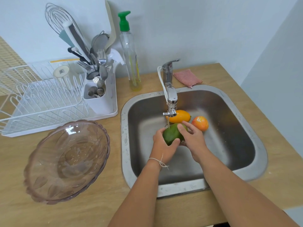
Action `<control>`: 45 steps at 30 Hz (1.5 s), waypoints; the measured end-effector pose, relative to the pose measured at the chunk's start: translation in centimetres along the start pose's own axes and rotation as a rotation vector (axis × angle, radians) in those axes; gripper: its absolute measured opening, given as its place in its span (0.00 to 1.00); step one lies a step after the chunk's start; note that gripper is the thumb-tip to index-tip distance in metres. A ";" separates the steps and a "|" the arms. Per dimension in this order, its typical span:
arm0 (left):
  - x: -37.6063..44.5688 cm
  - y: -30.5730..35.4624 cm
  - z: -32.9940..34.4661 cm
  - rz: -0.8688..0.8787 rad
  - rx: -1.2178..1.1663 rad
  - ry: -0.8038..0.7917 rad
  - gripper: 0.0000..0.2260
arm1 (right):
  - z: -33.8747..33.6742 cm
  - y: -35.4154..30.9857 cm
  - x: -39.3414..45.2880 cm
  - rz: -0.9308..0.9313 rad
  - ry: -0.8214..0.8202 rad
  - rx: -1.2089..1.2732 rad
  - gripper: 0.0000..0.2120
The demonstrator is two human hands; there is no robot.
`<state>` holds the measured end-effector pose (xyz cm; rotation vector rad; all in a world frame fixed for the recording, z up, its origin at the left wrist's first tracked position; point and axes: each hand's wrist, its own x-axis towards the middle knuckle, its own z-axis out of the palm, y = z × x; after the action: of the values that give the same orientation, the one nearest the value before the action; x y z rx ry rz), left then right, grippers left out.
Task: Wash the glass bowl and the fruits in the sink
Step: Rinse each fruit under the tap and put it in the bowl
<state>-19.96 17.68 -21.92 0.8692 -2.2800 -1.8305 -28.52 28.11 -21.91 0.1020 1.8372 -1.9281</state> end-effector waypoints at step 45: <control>-11.0 2.5 -30.2 0.054 0.936 0.262 0.36 | 22.7 -4.5 -10.2 -0.917 -0.595 -1.298 0.35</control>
<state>0.64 -2.99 -8.21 1.0168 -2.8855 -0.4864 -15.20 9.22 -11.70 -1.7085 2.4067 -0.5589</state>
